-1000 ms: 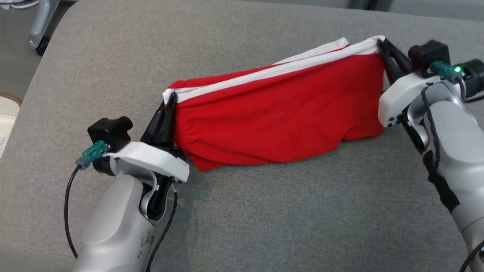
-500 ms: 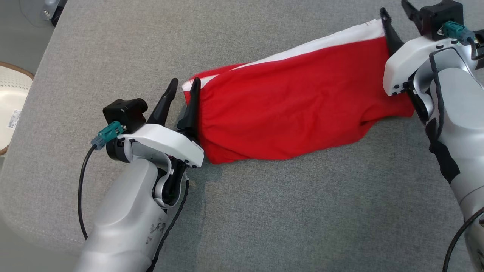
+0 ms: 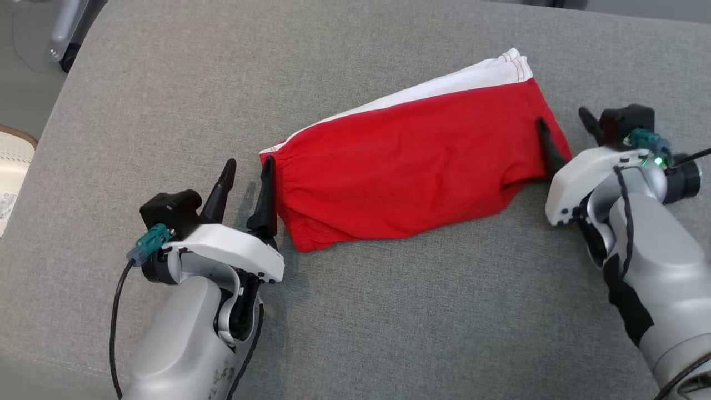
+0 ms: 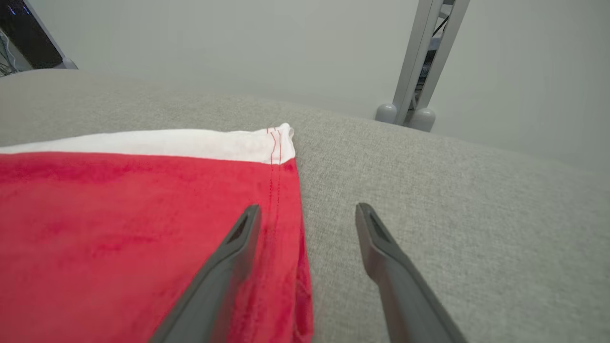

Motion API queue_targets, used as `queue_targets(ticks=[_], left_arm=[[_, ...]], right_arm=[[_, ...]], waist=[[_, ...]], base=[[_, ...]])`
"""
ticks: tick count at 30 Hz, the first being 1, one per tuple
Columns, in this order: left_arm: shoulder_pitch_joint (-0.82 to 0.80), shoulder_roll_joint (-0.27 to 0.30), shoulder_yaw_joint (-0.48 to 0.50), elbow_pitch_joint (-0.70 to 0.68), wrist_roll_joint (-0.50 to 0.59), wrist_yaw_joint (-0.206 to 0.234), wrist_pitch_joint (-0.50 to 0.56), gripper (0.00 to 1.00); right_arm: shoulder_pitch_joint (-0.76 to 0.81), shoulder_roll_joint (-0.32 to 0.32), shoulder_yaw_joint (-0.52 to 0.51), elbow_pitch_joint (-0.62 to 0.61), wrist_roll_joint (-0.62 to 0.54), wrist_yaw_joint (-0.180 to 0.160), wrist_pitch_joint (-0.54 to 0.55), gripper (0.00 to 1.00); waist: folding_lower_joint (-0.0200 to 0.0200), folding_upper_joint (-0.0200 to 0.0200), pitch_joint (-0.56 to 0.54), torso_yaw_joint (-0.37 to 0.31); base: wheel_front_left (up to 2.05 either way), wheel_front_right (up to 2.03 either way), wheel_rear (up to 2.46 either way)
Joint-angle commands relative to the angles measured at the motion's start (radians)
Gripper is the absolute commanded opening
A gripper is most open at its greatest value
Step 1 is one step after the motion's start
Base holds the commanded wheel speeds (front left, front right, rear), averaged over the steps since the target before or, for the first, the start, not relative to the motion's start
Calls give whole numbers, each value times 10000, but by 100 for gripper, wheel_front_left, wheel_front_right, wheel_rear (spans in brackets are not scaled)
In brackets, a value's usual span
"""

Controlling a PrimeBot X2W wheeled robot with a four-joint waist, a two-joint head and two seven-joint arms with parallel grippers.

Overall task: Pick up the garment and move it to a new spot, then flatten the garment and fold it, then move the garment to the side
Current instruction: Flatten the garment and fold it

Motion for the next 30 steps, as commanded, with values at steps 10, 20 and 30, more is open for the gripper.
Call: queue_targets(ticks=[10, 20, 30], left_arm=[[431, 49, 22, -140, 95, -142, -12, 100], [1193, 54, 511, 128, 756, -185, -11, 100], [2468, 55, 1315, 193, 1362, -411, -11, 100]], right_arm=[[684, 112, 1185, 541, 1480, -2, 1420, 0], [1572, 198, 1312, 172, 2850, -3, 235, 0], [3551, 181, 1102, -785, 3633, -3, -120, 0]], waist=[[-1, 0, -283, 51], [-1, 0, -1449, -425], [-1, 0, -2651, -1274]], base=[[0, 0, 0], [0, 0, 0], [0, 0, 0]])
